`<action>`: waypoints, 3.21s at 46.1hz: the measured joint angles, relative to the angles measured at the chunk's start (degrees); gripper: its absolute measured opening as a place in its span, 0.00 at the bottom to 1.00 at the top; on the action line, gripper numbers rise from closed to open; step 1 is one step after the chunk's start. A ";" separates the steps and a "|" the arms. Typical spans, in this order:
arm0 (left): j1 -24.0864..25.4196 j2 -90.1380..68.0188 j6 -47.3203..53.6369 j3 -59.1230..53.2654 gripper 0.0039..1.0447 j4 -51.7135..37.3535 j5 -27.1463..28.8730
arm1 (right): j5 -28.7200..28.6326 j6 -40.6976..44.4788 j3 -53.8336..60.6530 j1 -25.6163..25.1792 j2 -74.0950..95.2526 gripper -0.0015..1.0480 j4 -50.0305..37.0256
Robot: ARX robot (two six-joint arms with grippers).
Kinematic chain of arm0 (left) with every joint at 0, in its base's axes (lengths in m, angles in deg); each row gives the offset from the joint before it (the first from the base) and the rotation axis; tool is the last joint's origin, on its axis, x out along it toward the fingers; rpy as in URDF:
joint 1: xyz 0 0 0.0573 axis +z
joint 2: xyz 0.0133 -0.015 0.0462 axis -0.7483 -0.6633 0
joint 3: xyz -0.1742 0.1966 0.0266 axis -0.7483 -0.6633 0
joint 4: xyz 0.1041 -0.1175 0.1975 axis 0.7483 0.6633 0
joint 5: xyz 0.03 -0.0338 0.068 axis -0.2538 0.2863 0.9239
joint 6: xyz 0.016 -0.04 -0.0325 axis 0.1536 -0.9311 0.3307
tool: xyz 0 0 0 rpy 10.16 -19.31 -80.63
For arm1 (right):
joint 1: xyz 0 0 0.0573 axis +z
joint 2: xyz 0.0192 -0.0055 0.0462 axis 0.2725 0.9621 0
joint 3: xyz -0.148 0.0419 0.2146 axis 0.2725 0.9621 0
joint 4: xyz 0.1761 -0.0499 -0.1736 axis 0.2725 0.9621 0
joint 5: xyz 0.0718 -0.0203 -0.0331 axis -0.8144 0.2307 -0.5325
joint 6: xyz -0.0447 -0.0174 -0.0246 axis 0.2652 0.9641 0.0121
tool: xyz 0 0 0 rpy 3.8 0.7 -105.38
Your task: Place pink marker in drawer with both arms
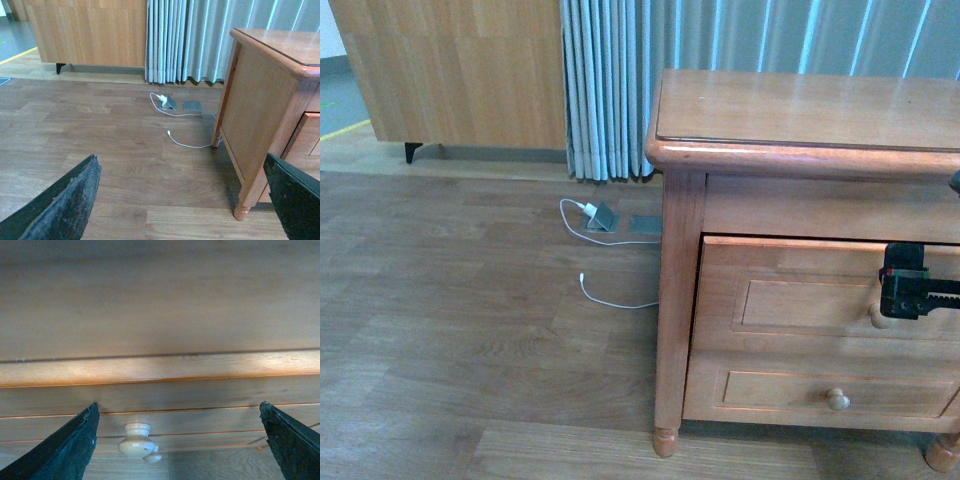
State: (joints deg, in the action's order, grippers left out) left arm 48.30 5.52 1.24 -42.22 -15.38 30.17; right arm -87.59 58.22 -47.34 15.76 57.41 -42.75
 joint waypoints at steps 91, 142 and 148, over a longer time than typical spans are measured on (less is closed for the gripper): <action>0.00 0.02 0.00 0.00 0.94 0.02 0.00 | -13.44 -0.22 29.77 -7.74 -80.21 0.80 35.54; 0.00 0.02 0.02 0.00 0.94 0.07 0.00 | -1.62 3.23 44.17 -0.11 -100.78 0.02 31.06; 0.00 0.02 0.04 0.00 0.94 0.09 0.00 | -1.64 3.23 44.13 -0.11 -106.31 0.02 38.10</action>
State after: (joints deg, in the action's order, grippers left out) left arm 48.30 5.54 1.28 -42.22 -15.30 30.17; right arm -89.23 61.46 -3.21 15.65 -48.90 -4.66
